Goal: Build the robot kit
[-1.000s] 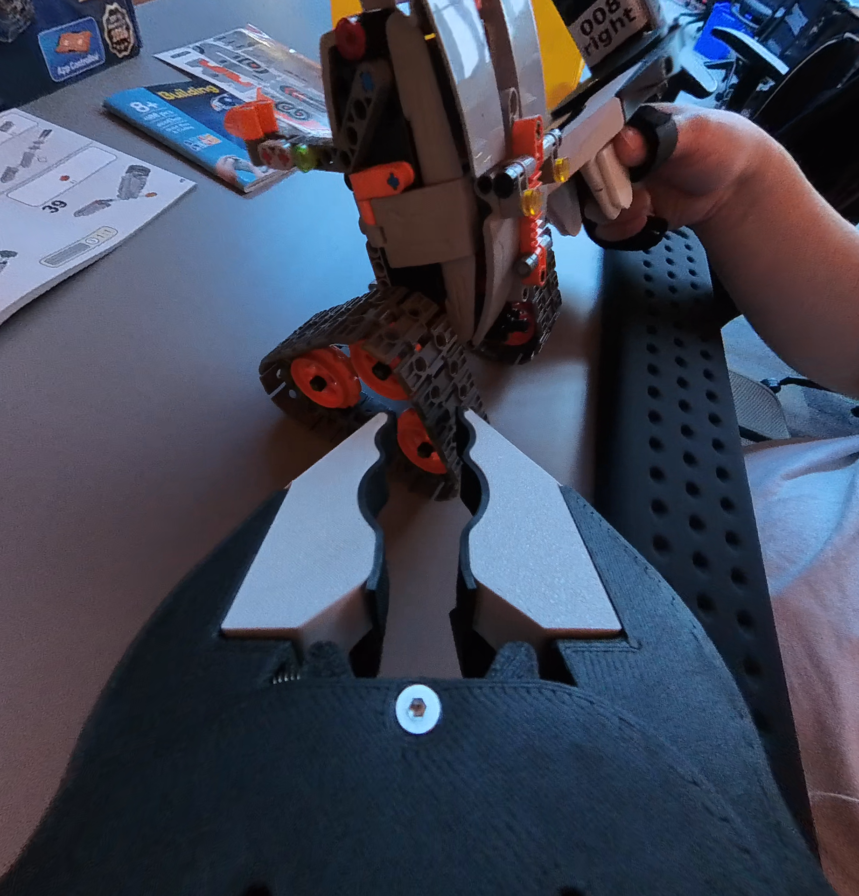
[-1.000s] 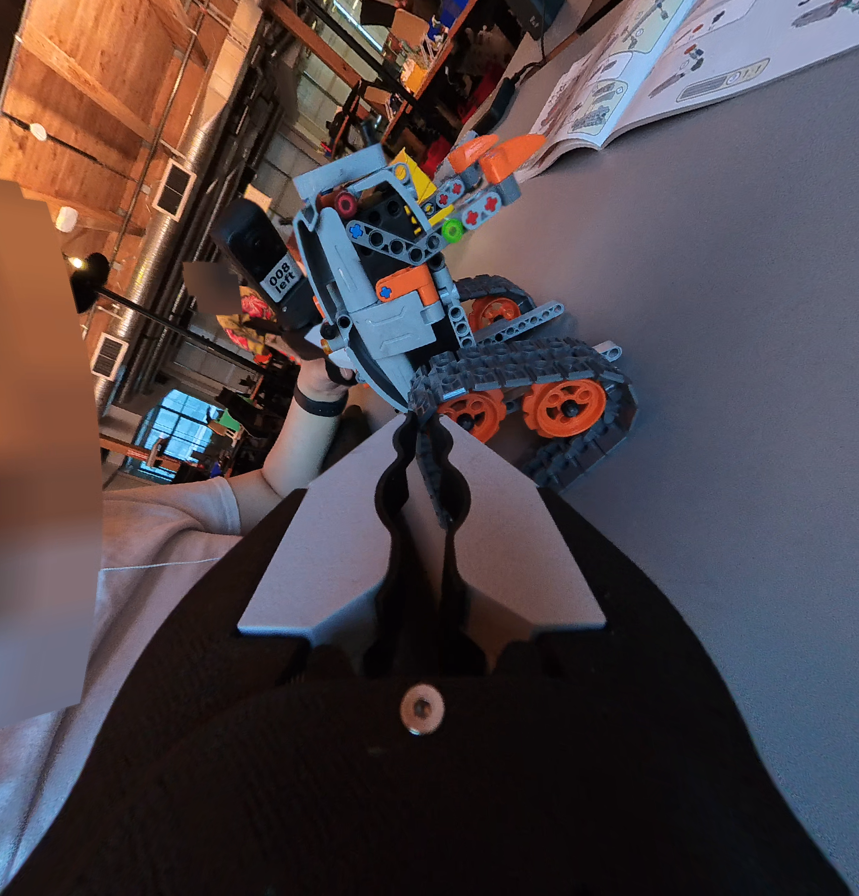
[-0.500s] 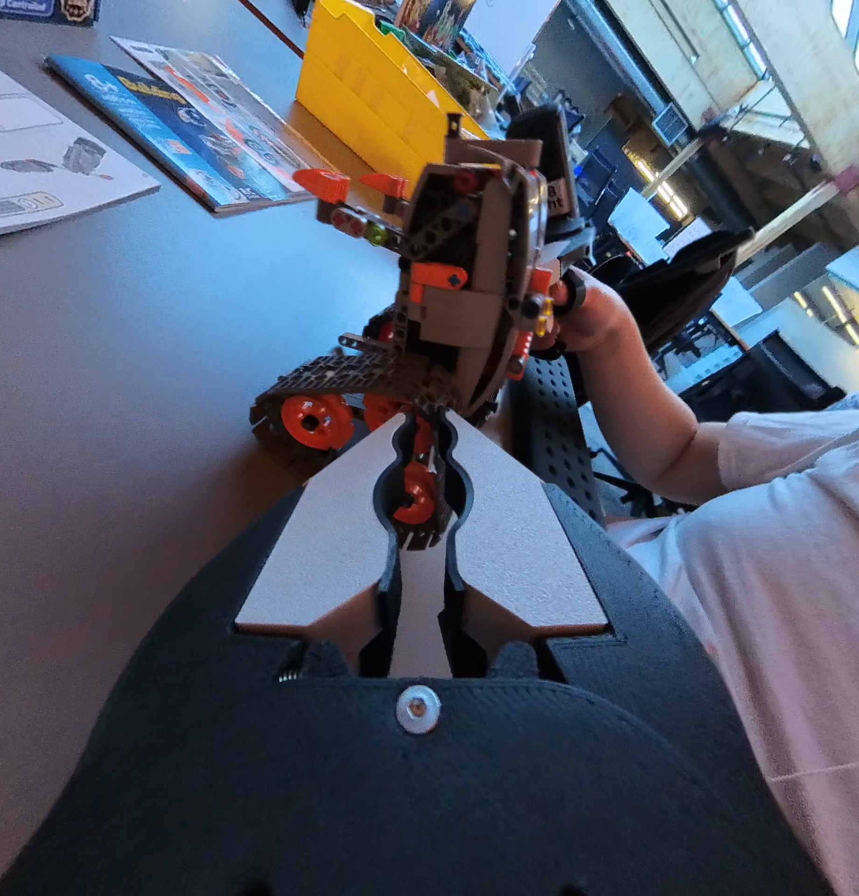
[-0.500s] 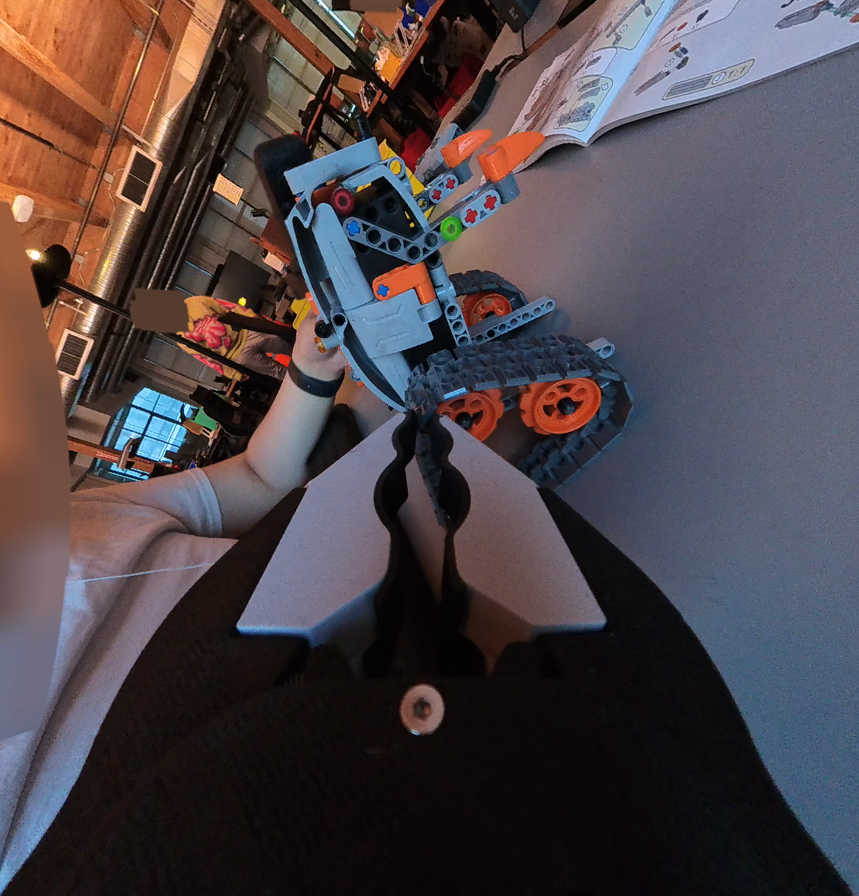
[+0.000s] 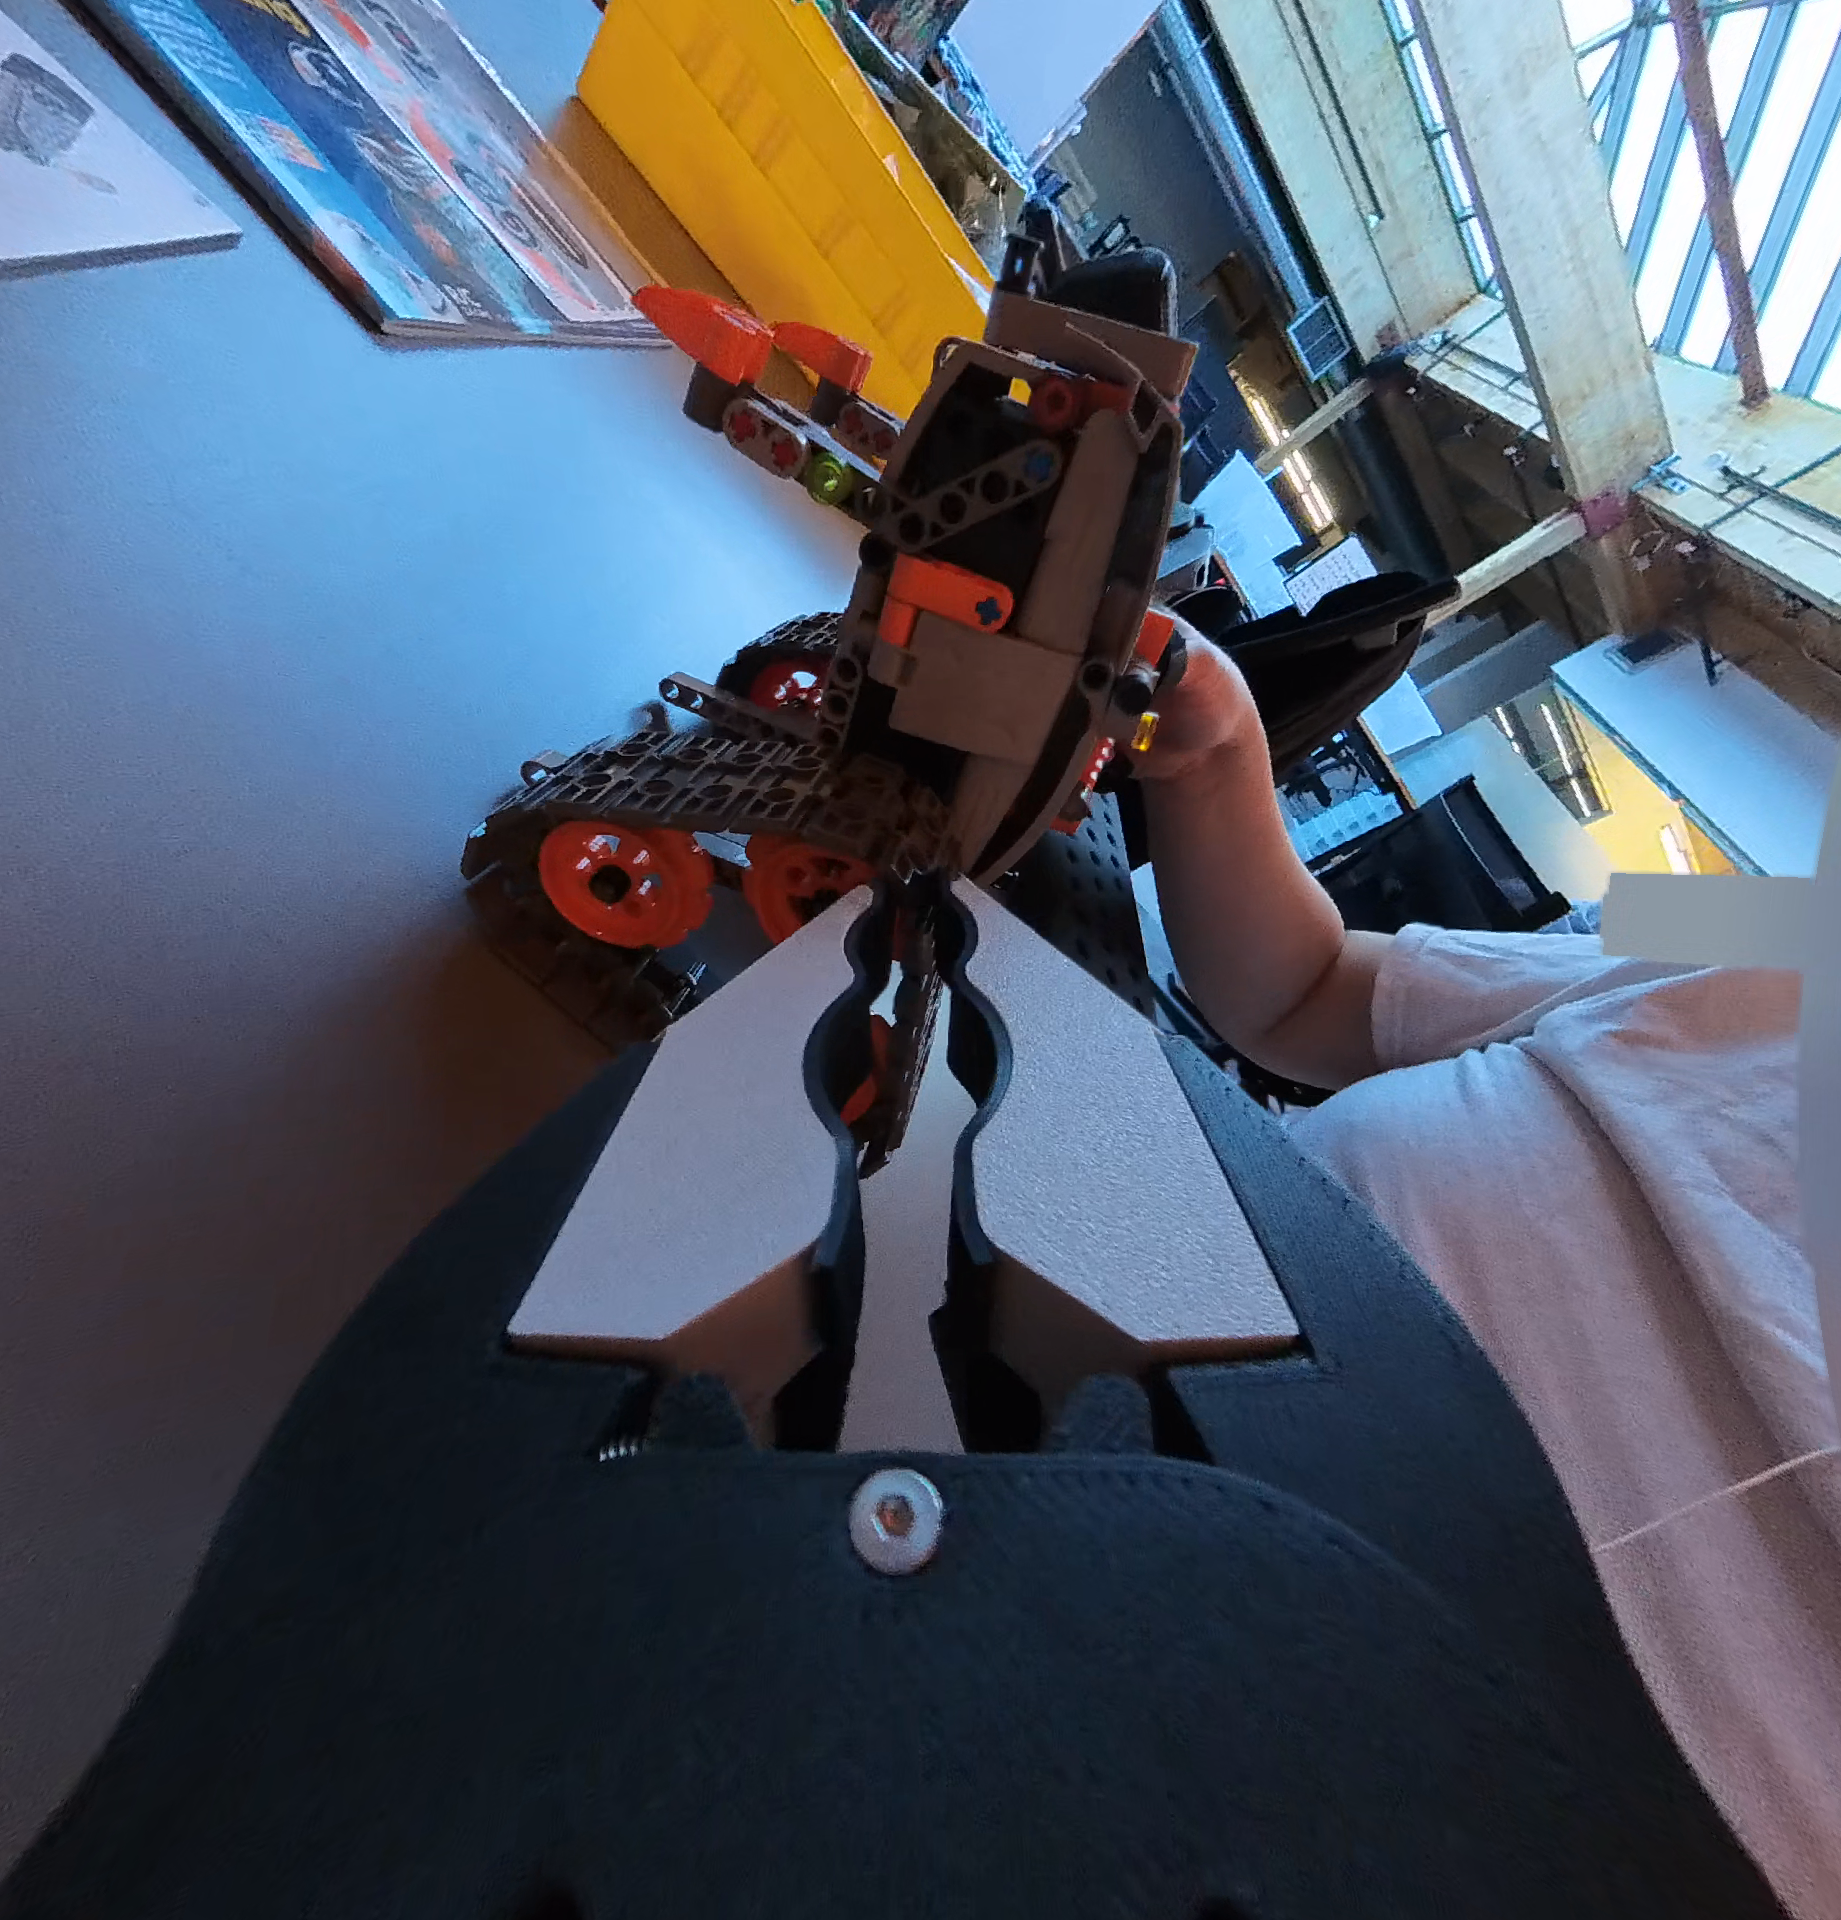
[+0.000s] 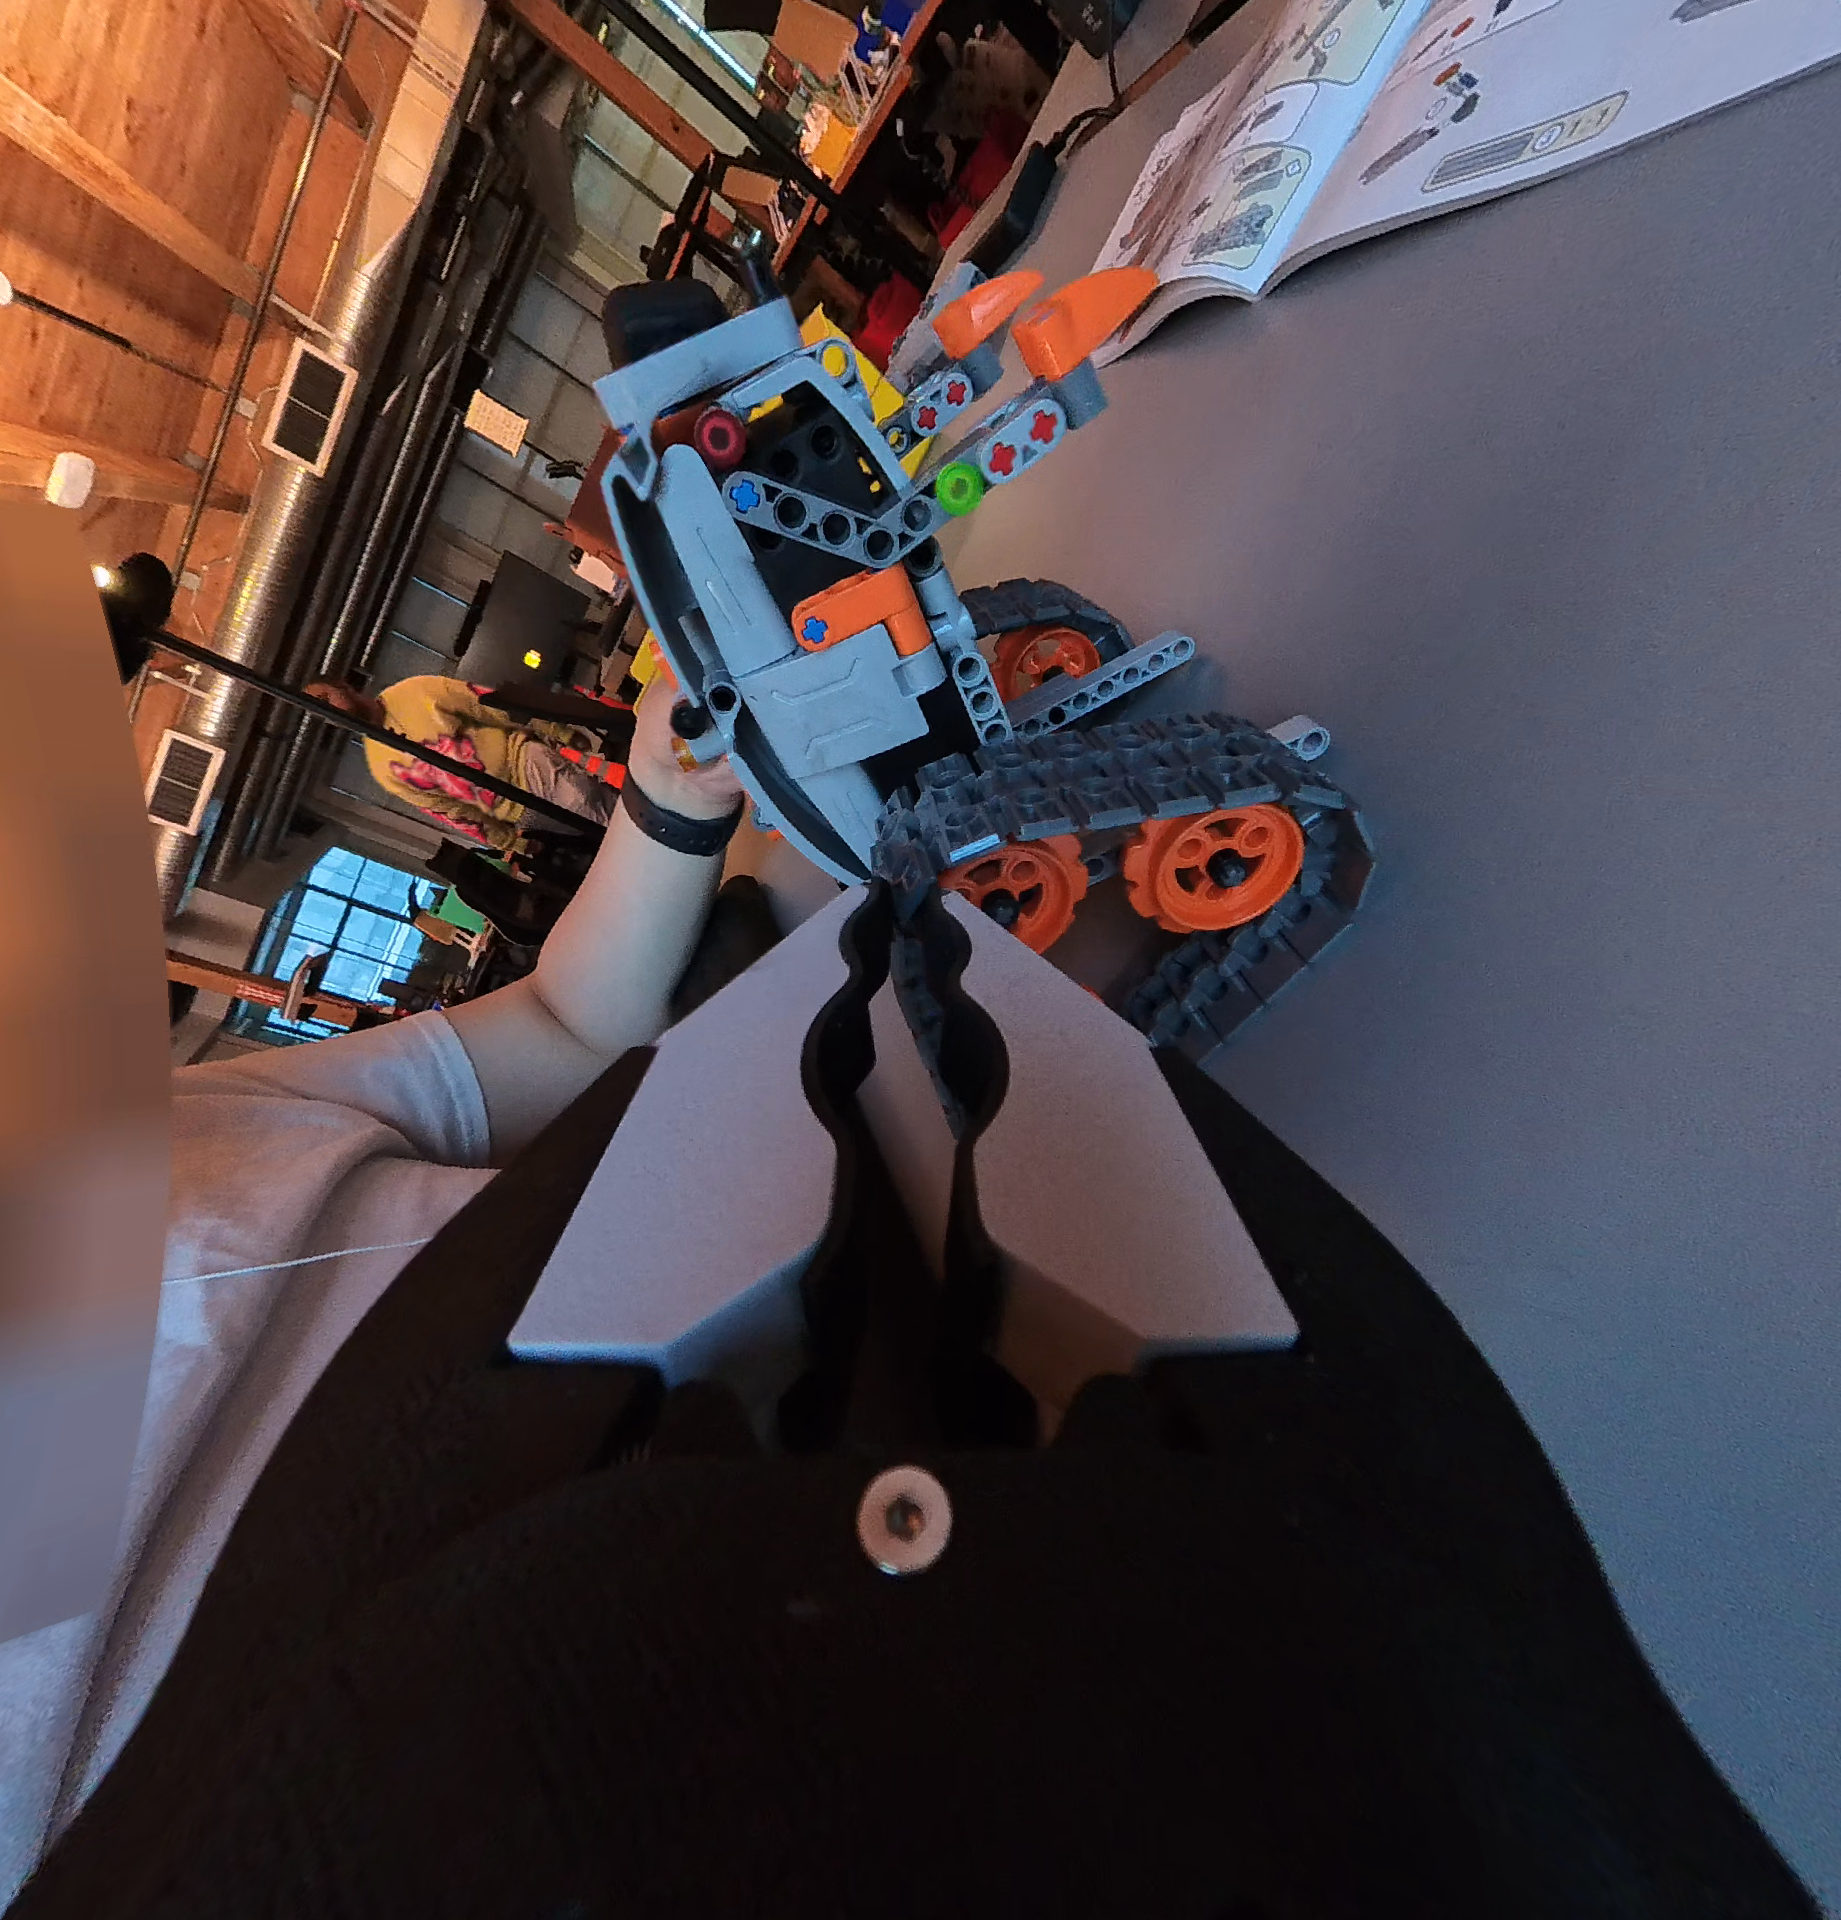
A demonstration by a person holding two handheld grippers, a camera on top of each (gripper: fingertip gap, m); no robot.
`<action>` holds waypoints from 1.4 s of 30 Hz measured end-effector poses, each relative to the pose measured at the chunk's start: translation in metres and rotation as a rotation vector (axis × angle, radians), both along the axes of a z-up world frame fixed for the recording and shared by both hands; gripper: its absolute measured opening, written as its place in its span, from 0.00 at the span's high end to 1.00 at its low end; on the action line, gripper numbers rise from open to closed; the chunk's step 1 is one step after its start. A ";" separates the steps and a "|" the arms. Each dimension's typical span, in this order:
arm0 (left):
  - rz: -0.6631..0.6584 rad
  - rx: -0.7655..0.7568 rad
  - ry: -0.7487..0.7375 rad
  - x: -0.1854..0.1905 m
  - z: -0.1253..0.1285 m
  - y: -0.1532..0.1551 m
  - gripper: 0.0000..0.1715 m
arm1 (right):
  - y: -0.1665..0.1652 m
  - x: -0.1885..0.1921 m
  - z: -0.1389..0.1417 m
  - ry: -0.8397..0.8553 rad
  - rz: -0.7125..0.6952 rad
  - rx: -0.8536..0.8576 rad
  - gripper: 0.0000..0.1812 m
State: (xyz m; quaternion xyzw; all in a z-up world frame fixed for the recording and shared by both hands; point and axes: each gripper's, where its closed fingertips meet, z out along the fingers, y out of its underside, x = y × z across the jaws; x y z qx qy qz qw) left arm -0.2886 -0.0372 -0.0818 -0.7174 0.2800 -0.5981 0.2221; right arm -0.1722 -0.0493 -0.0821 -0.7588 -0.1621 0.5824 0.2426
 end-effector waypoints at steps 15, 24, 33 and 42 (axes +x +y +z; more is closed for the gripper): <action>-0.029 0.027 0.004 0.002 -0.001 -0.007 0.99 | -0.004 0.010 -0.001 0.140 0.035 -0.023 0.99; -0.009 0.035 0.010 0.006 -0.001 -0.006 0.98 | -0.003 0.009 0.000 0.129 0.029 0.002 0.99; 0.002 0.033 0.007 0.006 -0.001 -0.005 0.98 | -0.003 0.008 0.001 0.094 0.026 0.015 0.98; 0.012 0.024 -0.013 0.006 -0.001 -0.005 0.98 | -0.004 0.009 0.000 0.103 0.020 0.027 0.98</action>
